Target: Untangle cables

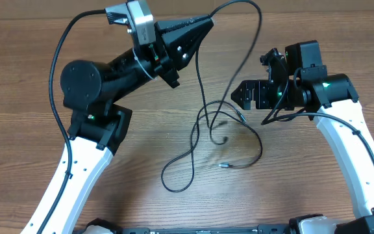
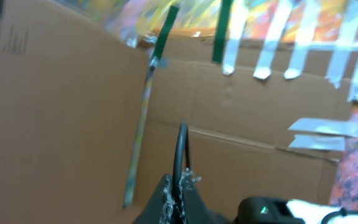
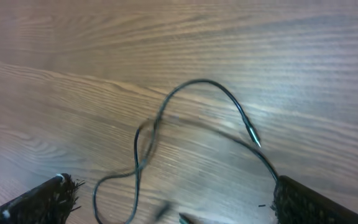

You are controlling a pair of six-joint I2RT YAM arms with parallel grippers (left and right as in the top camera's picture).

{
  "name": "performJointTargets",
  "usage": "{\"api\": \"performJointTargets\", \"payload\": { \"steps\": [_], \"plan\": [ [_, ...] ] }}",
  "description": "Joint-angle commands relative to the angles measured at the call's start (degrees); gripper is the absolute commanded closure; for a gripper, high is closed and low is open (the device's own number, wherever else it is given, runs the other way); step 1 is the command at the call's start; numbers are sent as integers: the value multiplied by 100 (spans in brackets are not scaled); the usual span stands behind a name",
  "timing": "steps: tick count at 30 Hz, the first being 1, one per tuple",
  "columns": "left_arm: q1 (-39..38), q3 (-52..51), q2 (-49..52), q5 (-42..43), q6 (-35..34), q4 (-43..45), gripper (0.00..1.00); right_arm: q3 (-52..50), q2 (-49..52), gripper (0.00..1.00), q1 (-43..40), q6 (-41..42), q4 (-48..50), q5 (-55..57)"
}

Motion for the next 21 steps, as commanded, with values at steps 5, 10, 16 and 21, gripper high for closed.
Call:
{"api": "performJointTargets", "payload": {
  "steps": [5,10,16,21],
  "plan": [
    [61,55,-109,-157,1027,-1119,96,83,-85,0,26,-7,525,-584],
    [131,55,-107,-595,1519,-2234,96,87,-341,0,26,-4,942,-656],
    [282,55,-107,-699,1596,-2815,96,87,-892,0,26,227,1604,-654],
    [378,55,-109,-680,1598,-3086,96,87,-1287,0,26,2,2201,-1071]
  ]
}}
